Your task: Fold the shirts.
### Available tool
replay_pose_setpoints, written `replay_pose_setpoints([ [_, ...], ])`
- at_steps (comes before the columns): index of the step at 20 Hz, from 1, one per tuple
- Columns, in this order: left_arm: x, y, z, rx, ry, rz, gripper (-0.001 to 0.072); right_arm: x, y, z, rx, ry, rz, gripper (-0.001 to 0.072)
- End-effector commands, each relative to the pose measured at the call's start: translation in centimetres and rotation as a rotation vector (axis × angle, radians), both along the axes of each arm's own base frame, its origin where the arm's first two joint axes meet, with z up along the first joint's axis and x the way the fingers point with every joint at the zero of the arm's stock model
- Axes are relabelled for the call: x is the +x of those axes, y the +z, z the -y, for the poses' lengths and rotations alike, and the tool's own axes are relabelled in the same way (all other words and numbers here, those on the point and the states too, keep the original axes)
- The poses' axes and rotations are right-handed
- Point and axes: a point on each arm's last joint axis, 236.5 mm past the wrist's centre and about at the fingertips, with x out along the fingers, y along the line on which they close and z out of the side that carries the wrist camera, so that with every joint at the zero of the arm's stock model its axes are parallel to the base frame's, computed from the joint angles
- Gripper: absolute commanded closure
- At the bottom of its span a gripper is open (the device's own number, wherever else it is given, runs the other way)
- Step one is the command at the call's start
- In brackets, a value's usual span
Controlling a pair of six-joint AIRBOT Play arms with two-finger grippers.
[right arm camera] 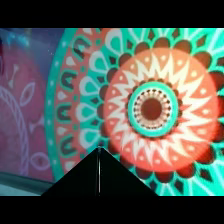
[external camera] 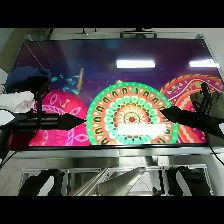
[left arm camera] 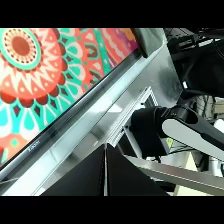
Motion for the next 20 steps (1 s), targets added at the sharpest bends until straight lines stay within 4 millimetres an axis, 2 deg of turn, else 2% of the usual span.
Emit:
replay_pose_setpoints([
  [1, 0.1, 0.0, 0.0, 0.001, 0.002, 0.003, 0.0704, 0.0, 0.0, 0.0, 0.0, 0.0, -0.001, 0.0702],
  [3, 0.4, 0.0, -0.1, 0.003, 0.015, 0.009, 0.0704, 0.0, 0.0, 0.0, 0.0, 0.0, -0.001, 0.0702],
  [5, 2.2, 0.1, -1.1, 0.036, 0.077, 0.051, 0.0704, 0.0, 0.0, 0.0, 0.0, 0.001, -0.001, 0.0702],
  [6, 3.6, 0.3, -2.7, 0.098, 0.119, 0.094, 0.0625, 0.0, 0.0, 0.0, 0.0, 0.0, -0.001, 0.0702],
  [7, 4.9, 0.7, -4.5, 0.157, 0.157, 0.129, 0.0411, 0.0, 0.0, 0.0, 0.0, 0.0, -0.001, 0.0702],
  [8, 6.3, 1.3, -6.8, 0.216, 0.204, 0.16, 0.0368, 0.0, 0.0, 0.0, 0.0, 0.001, -0.001, 0.0702],
  [10, 9.3, 2.8, -11.7, 0.308, 0.334, 0.189, 0.0365, 0.0, 0.0, 0.0, 0.0, 0.0, -0.001, 0.0702],
  [11, 10.9, 3.4, -14.1, 0.338, 0.398, 0.2, 0.0119, 0.0, 0.0, 0.0, 0.0, 0.001, -0.001, 0.0702],
  [12, 12.8, 4.0, -16.9, 0.357, 0.478, 0.205, -0.0013, 0.0, 0.0, 0.0, 0.0, 0.001, -0.001, 0.0702],
  [14, 16.5, 4.7, -22.5, 0.374, 0.622, 0.22, -0.0013, 0.0, 0.0, 0.0, 0.0, 0.001, -0.001, 0.0702],
  [16, 19.9, 4.2, -28.5, 0.397, 0.735, 0.224, -0.0013, 0.0, 0.0, 0.0, 0.0, 0.0, -0.001, 0.0702],
  [18, 23.0, 2.2, -34.0, 0.416, 0.809, 0.206, -0.0013, 0.0, 0.0, 0.0, 0.0, 0.0, -0.001, 0.0702],
  [20, 25.6, -1.4, -38.2, 0.443, 0.834, 0.152, -0.0013, 1.4, 0.6, 0.8, -0.005, -0.051, 0.05, 0.0702],
])
